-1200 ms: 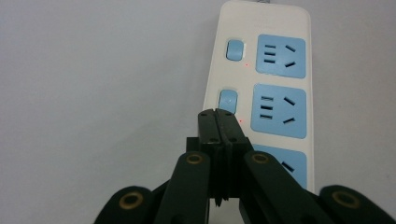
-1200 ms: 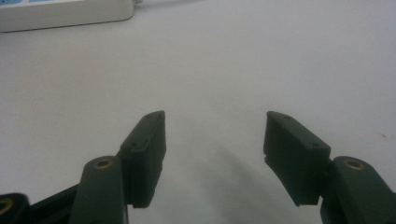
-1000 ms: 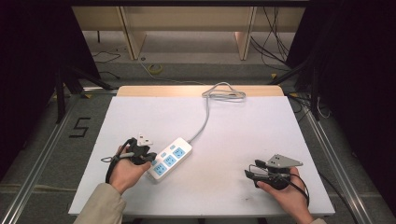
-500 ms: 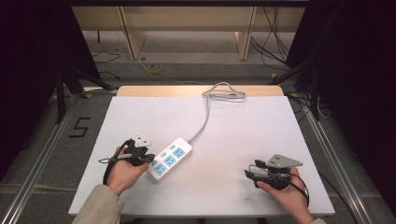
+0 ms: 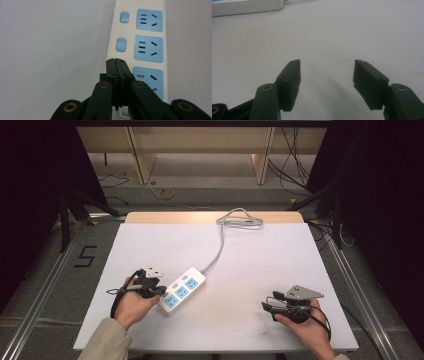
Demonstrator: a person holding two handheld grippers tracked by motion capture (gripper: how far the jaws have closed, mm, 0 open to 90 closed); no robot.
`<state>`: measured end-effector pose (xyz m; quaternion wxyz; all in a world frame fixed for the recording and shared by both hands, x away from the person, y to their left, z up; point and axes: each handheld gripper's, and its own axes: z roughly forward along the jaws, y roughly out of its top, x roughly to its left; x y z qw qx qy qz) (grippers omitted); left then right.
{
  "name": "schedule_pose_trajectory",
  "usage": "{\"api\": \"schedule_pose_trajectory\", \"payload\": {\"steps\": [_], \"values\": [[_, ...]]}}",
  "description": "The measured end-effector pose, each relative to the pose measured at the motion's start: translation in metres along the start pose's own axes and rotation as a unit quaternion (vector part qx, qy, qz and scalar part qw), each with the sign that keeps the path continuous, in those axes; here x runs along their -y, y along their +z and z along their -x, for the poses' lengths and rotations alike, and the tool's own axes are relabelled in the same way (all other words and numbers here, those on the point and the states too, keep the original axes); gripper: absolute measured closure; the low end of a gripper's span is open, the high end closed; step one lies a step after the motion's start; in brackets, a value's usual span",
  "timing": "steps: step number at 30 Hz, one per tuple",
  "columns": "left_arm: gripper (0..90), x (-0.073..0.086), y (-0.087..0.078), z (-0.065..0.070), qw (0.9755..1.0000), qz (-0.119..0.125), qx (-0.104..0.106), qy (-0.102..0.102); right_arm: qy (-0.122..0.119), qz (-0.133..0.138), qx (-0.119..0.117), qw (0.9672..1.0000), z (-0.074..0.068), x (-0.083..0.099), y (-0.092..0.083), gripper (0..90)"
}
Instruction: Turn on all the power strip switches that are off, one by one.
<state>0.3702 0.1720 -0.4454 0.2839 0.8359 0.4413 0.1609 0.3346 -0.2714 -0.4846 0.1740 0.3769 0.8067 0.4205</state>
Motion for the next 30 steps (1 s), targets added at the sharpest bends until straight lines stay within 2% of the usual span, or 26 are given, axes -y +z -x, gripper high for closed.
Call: {"api": "schedule_pose_trajectory", "payload": {"steps": [25, 30], "values": [[90.0, -0.0036, 0.0069, 0.0029, 0.9998, -0.016, 0.001, 0.012, 0.000, -0.001, 0.000, 1.0000, 0.0001, 0.0002, 0.0001, 40.0], [89.9, -0.0037, 0.0075, 0.0028, 0.9999, -0.014, 0.001, 0.010, 0.000, -0.001, 0.001, 1.0000, 0.0000, 0.0002, 0.0001, 40.0]]}}
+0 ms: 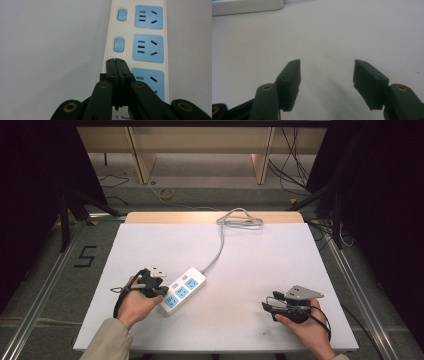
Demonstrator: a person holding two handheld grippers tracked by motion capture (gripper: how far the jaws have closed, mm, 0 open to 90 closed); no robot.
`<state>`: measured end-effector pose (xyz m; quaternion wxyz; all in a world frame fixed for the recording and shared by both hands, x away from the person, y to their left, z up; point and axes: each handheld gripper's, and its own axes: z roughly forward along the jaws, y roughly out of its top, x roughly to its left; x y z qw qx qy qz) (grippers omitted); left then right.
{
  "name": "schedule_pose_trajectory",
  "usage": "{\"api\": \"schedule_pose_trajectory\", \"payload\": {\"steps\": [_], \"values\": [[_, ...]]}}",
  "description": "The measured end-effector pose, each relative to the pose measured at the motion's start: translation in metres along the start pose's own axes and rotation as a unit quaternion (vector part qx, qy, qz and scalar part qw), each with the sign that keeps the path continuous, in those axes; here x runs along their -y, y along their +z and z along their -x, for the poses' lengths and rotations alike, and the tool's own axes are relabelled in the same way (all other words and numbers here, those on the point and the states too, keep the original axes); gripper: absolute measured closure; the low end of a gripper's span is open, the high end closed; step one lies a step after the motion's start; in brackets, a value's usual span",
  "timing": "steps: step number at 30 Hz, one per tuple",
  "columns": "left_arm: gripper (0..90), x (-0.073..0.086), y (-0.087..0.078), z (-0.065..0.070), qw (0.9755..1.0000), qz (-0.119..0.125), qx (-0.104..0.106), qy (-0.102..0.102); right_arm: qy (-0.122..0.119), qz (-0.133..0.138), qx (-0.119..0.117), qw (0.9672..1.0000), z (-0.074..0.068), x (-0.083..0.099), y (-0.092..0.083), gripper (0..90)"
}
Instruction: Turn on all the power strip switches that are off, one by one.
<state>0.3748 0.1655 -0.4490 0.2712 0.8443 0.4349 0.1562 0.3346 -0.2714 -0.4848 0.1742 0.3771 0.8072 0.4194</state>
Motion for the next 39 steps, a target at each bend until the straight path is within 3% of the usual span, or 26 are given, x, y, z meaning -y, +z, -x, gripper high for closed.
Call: {"api": "schedule_pose_trajectory", "payload": {"steps": [32, 39], "values": [[90.0, -0.0027, 0.0031, -0.0026, 0.9998, -0.015, 0.007, -0.010, 0.000, 0.000, -0.001, 1.0000, -0.0008, 0.0001, 0.0006, 40.0], [90.0, -0.0038, 0.0037, -0.0010, 0.9998, -0.020, 0.002, 0.000, 0.000, 0.000, -0.001, 1.0000, -0.0008, 0.0002, 0.0006, 40.0]]}}
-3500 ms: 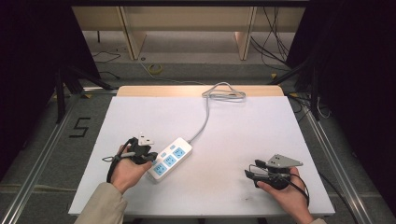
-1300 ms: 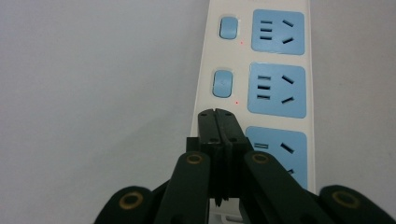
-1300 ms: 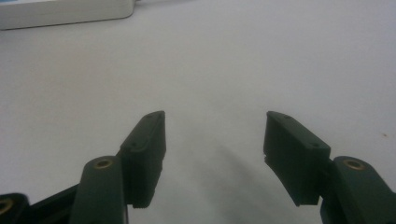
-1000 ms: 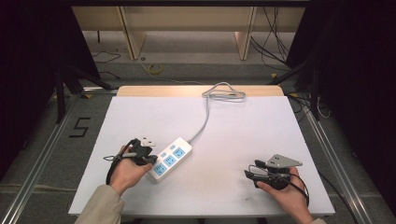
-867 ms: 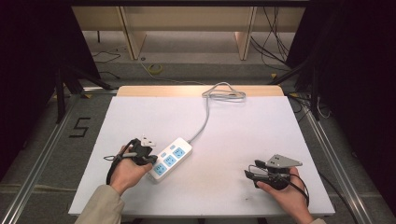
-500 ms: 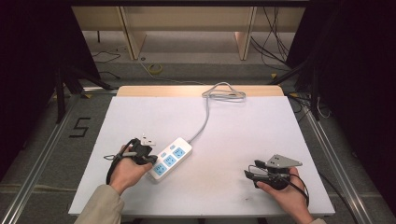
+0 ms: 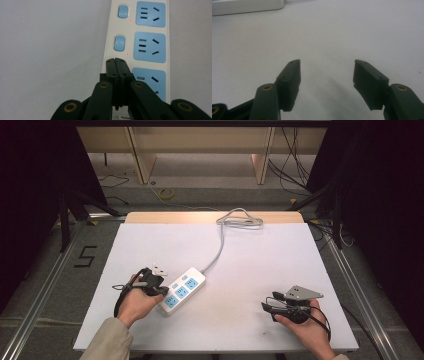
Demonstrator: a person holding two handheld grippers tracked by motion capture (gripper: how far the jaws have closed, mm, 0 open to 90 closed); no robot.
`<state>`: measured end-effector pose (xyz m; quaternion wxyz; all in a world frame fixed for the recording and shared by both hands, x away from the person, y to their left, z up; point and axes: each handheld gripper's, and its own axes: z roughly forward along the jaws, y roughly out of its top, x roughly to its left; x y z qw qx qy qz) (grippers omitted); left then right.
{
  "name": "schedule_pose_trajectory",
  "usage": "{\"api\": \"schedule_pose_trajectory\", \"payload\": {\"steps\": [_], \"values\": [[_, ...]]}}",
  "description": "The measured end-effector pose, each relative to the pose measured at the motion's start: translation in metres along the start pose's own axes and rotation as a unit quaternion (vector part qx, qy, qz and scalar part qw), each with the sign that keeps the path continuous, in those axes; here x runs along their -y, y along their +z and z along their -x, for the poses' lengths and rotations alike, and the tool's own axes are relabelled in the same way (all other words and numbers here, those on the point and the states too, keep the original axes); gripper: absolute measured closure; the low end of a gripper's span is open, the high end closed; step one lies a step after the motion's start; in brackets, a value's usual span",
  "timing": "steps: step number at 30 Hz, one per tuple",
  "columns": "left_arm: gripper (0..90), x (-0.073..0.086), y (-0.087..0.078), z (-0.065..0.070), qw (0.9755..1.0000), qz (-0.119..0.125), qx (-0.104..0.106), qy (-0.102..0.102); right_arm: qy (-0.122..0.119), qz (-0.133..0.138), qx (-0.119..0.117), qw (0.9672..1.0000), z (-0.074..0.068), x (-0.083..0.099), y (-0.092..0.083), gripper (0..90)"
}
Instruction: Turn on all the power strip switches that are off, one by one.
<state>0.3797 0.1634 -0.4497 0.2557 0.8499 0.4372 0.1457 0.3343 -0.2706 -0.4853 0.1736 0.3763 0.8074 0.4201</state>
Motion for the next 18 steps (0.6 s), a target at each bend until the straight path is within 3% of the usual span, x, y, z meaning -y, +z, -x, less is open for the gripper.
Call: {"api": "schedule_pose_trajectory", "payload": {"steps": [18], "values": [[90.0, 0.0008, 0.0000, -0.0001, 1.0000, -0.005, 0.005, 0.005, -0.001, 0.000, 0.000, 1.0000, -0.0002, 0.0000, 0.0000, 40.0]]}}
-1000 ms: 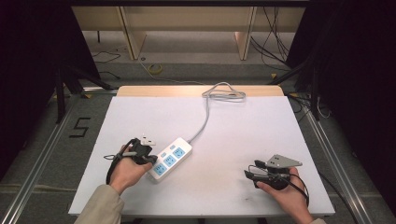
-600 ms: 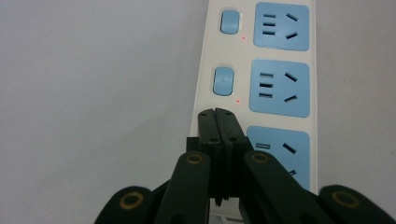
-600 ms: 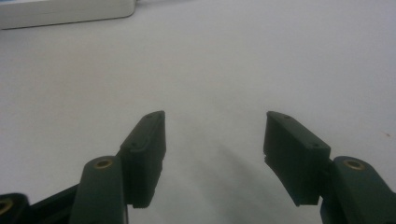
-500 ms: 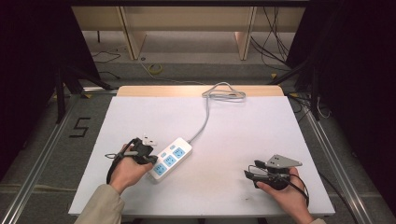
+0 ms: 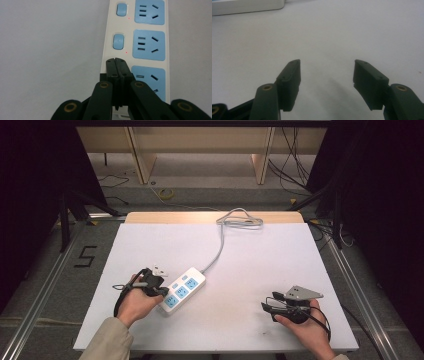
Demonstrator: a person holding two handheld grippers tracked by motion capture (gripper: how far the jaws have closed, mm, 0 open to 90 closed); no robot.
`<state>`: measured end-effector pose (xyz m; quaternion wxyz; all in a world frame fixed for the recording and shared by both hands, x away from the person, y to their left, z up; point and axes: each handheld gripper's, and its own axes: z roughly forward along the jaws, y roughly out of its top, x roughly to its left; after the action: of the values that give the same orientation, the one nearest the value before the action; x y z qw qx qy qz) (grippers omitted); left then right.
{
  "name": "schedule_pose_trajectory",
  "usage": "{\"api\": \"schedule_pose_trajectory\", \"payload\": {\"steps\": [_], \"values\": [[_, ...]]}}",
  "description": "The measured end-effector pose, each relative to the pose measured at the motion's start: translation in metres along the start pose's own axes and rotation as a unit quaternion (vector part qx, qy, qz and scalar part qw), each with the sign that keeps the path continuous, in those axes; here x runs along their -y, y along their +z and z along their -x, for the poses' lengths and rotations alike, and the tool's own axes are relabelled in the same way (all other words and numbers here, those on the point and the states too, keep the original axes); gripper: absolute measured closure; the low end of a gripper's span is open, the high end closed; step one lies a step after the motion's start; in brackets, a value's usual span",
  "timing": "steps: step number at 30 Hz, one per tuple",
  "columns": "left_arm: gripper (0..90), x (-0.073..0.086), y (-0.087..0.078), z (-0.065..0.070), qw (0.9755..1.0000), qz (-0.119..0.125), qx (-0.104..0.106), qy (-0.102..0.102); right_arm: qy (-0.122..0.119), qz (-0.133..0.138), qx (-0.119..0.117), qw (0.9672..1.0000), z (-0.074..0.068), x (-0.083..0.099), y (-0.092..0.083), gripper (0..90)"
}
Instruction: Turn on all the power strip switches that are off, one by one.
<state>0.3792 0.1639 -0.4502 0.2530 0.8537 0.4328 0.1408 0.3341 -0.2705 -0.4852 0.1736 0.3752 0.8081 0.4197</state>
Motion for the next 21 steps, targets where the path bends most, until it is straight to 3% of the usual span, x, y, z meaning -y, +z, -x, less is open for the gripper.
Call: {"api": "schedule_pose_trajectory", "payload": {"steps": [11, 21], "values": [[90.0, 0.0023, -0.0003, -0.0022, 0.9999, 0.009, 0.006, -0.004, 0.001, -0.001, 0.001, 1.0000, 0.0008, 0.0000, -0.0005, 40.0], [89.9, 0.0020, -0.0011, -0.0012, 0.9998, 0.013, 0.011, 0.005, 0.001, -0.001, 0.001, 1.0000, 0.0011, 0.0000, -0.0006, 40.0]]}}
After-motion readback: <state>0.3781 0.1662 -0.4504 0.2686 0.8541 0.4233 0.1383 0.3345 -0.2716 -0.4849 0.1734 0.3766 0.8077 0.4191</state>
